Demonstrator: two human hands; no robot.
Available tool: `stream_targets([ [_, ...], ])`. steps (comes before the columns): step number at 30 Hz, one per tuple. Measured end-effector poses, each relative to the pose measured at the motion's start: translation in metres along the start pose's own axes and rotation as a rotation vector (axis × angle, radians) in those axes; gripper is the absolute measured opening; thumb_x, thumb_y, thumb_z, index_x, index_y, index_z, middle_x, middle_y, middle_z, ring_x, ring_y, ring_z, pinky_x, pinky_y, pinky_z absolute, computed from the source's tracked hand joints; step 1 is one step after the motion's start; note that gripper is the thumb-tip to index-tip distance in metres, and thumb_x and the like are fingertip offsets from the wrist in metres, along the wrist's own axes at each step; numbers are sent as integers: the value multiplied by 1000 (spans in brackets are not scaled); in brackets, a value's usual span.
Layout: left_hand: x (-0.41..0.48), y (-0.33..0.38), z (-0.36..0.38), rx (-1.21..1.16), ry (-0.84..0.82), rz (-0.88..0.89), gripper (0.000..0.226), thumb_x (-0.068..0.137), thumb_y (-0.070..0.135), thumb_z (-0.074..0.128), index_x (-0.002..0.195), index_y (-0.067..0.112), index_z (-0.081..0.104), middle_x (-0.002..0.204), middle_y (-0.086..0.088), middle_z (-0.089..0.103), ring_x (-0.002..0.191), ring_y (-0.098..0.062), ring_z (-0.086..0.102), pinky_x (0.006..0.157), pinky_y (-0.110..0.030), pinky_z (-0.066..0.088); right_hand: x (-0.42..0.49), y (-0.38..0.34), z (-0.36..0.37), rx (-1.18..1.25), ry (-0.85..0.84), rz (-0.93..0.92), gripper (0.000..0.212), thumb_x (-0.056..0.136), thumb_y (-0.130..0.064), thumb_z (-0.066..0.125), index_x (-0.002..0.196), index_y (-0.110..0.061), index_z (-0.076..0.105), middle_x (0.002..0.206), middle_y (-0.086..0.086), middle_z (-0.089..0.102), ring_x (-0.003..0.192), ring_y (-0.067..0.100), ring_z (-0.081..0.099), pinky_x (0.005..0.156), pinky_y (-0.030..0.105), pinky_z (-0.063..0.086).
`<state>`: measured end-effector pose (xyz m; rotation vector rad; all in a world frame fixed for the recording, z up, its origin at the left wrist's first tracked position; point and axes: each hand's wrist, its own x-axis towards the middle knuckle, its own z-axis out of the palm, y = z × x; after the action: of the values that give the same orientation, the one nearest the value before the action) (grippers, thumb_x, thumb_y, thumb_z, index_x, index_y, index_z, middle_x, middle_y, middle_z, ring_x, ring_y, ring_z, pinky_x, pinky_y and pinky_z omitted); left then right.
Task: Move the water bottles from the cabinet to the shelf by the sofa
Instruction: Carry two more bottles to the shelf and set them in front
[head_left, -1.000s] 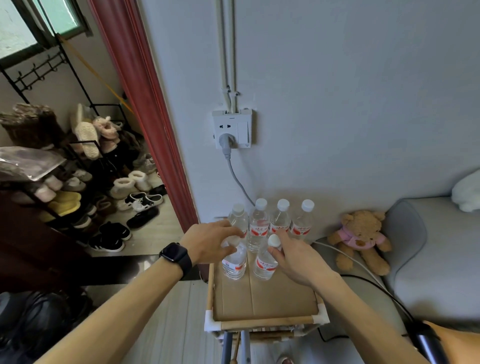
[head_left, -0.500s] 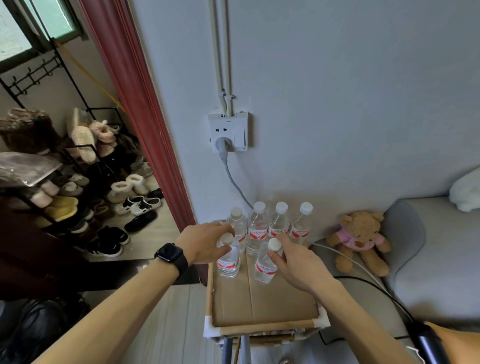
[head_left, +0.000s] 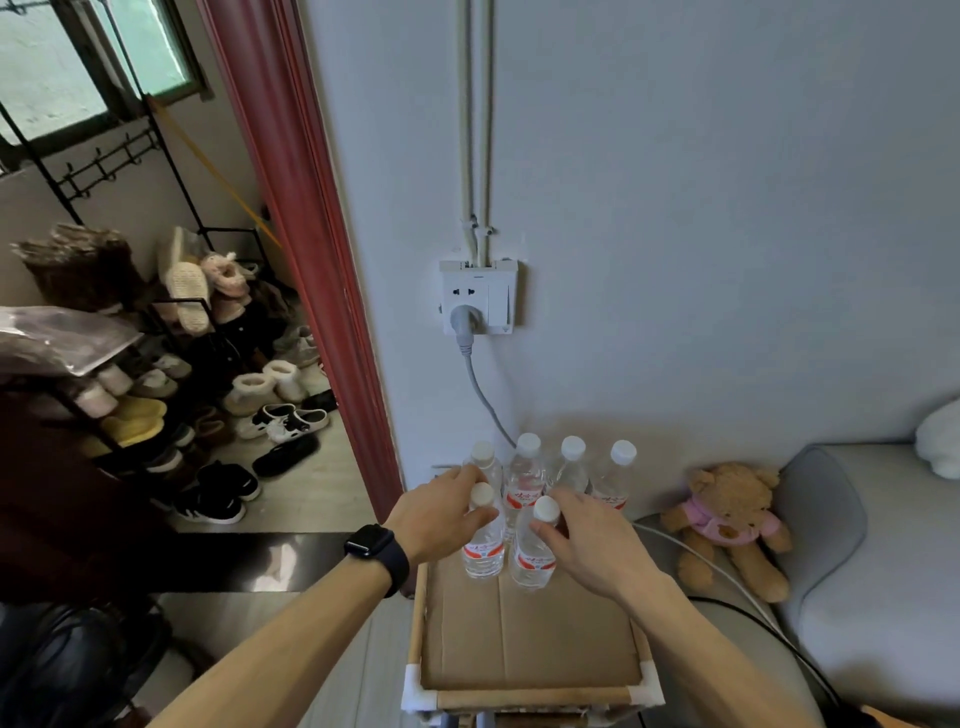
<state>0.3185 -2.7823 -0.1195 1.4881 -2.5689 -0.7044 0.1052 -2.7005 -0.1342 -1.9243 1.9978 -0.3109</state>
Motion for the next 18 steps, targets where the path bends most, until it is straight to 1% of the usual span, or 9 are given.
stream_targets([
  [3,0,3,5,-31,-7,-3,32,91,55,54,113,33,47,102,10,60,84,-11,60,76,-39,55,5,0,2,73,-11,-9,32,93,-63,38,111,-40,50,106,-15,63,91,7,60,81,35,55],
  [5,0,4,8,-78,-8,3,34,89,54,57,115,34,49,104,10,59,87,-9,59,78,-37,55,8,1,5,126,-15,0,30,93,-63,39,107,-39,50,104,-16,62,89,6,60,82,34,55],
  [8,1,1,14,-196,7,-30,46,84,52,65,125,36,51,111,9,55,95,-7,55,85,-32,52,9,7,5,179,20,18,31,92,-65,41,104,-38,50,101,-15,59,88,5,57,81,35,54],
  [11,-1,-3,28,-345,-1,-124,61,77,56,72,131,42,48,124,5,46,109,-11,51,93,-26,44,9,16,7,259,13,51,37,86,-70,48,112,-43,48,112,-13,55,97,6,56,86,36,53],
  [13,-4,-3,42,-431,12,-174,70,73,56,75,134,44,45,132,4,45,120,-15,47,98,-27,40,8,20,11,321,4,71,48,79,-79,51,115,-48,45,116,-20,55,103,4,56,89,38,53],
  [14,-8,-1,48,-473,25,-183,75,70,55,76,136,44,42,137,6,44,125,-15,44,102,-30,39,7,21,15,363,-3,82,53,75,-80,56,117,-50,45,117,-23,55,105,3,56,90,37,52],
  [16,-14,4,57,-535,70,-140,85,67,54,80,138,48,34,144,20,35,137,-7,28,113,-37,31,4,21,25,518,-33,112,61,71,-68,73,121,-49,43,117,-27,55,107,1,56,91,31,50],
  [17,-16,8,59,-547,88,-107,89,68,53,81,138,53,27,141,30,28,136,2,17,115,-35,24,2,21,30,609,-63,121,69,69,-62,79,126,-48,42,120,-27,56,110,1,57,92,28,50],
  [18,-18,10,61,-551,103,-88,91,70,51,82,137,56,21,135,39,22,129,8,11,113,-32,19,1,23,37,681,-94,124,79,66,-60,83,131,-47,41,125,-25,57,114,1,58,96,29,50],
])
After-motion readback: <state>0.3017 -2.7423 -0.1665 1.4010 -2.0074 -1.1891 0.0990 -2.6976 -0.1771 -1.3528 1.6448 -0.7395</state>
